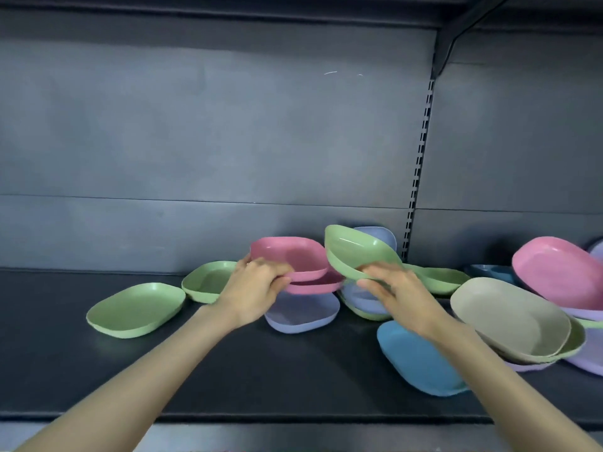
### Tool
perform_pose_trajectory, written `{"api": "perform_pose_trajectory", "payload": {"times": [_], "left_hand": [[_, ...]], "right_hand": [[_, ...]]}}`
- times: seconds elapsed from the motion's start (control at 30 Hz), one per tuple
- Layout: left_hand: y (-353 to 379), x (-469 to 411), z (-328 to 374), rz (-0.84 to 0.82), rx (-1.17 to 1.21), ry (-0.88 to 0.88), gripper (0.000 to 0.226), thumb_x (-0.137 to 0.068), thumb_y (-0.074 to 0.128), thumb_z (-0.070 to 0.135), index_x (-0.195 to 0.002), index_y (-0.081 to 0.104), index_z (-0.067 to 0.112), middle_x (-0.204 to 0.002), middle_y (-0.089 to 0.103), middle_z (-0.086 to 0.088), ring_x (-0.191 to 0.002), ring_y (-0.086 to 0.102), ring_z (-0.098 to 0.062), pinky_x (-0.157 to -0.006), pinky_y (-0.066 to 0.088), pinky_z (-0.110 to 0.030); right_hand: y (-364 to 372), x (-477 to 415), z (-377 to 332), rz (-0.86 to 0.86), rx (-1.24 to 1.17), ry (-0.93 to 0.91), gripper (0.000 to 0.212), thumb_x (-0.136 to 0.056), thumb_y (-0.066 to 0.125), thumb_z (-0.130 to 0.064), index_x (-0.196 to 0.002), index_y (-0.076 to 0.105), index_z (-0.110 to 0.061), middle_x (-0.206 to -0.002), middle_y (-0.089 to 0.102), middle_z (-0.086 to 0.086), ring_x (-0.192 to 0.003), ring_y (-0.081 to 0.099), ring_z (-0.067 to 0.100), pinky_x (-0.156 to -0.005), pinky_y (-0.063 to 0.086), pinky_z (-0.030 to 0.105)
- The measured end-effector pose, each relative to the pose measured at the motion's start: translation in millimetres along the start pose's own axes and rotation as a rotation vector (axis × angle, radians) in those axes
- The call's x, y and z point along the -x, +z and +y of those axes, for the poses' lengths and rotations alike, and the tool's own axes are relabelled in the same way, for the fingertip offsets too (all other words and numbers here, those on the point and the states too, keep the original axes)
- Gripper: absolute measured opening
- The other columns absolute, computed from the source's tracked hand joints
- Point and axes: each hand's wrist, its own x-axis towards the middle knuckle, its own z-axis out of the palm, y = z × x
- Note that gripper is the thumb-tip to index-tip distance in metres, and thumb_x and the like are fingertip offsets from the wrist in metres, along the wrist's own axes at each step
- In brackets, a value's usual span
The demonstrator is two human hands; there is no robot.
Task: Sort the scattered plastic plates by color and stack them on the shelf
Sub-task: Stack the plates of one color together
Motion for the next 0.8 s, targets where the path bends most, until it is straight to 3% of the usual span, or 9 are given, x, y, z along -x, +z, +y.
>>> {"api": "perform_pose_trajectory", "payload": {"times": [0.07,0.2,0.37,0.53,0.67,0.8], "left_hand": [[9.4,-18.6,-5.6,-0.038,0.033,0.016,0.020,-0.096,0.047,0.023,-0.102,0.066,0.022,-0.100,0.069,0.002,-0.099,0.055,-0.026,-0.088,0.034,-0.032],[29.5,-40.4,-16.6,-0.083,0.056,0.070,0.020,-0.097,0.048,0.024,-0.106,0.066,0.023,-0.101,0.069,0.003,-0.099,0.055,-0.026,-0.092,0.035,-0.033],[47.3,-45.2,-24.1,-0.117,0.097,0.128,0.028,-0.093,0.041,0.031,-0.104,0.067,0.024,-0.098,0.070,0.005,-0.094,0.059,-0.026,-0.088,0.042,-0.035],[51.7,-40.8,-31.5,-0.165,0.186,0.082,0.031,-0.090,0.040,0.031,-0.100,0.067,0.021,-0.094,0.070,0.003,-0.092,0.060,-0.027,-0.085,0.047,-0.037],[40.7,-30.9,-29.9,-0.169,0.276,0.006,0.040,-0.092,0.049,0.044,-0.126,0.056,0.025,-0.126,0.060,0.012,-0.120,0.051,-0.008,-0.112,0.025,-0.037],[15.6,-17.2,-40.2,0.004,0.461,-0.056,0.064,-0.084,0.067,0.037,-0.140,0.036,0.030,-0.125,0.053,0.017,-0.119,0.046,0.003,-0.100,0.029,-0.010]], "right_hand": [[1.3,-9.9,6.8,0.011,0.031,0.019,0.049,-0.091,0.039,-0.047,-0.091,0.065,-0.005,-0.090,0.065,0.005,-0.085,0.056,0.029,-0.079,0.047,0.044],[4.6,-22.1,12.7,0.029,0.088,0.025,0.064,-0.092,0.031,-0.057,-0.090,0.065,-0.003,-0.091,0.066,0.008,-0.085,0.058,0.030,-0.078,0.046,0.040],[14.9,-30.9,17.6,0.032,0.108,0.028,0.034,-0.092,0.050,-0.032,-0.092,0.066,-0.001,-0.093,0.067,0.009,-0.088,0.059,0.032,-0.080,0.047,0.042],[22.4,-38.1,17.6,0.022,0.072,-0.021,0.035,-0.092,0.047,-0.037,-0.094,0.067,-0.008,-0.095,0.067,0.004,-0.089,0.059,0.029,-0.078,0.049,0.043],[29.6,-48.0,9.0,-0.007,0.021,-0.061,0.048,-0.090,0.038,-0.048,-0.092,0.066,-0.009,-0.093,0.066,0.001,-0.088,0.057,0.028,-0.077,0.049,0.044],[39.4,-59.5,-6.4,-0.061,-0.039,-0.100,0.043,-0.090,0.039,-0.047,-0.085,0.061,-0.011,-0.084,0.059,-0.002,-0.081,0.050,0.022,-0.076,0.046,0.040]]}}
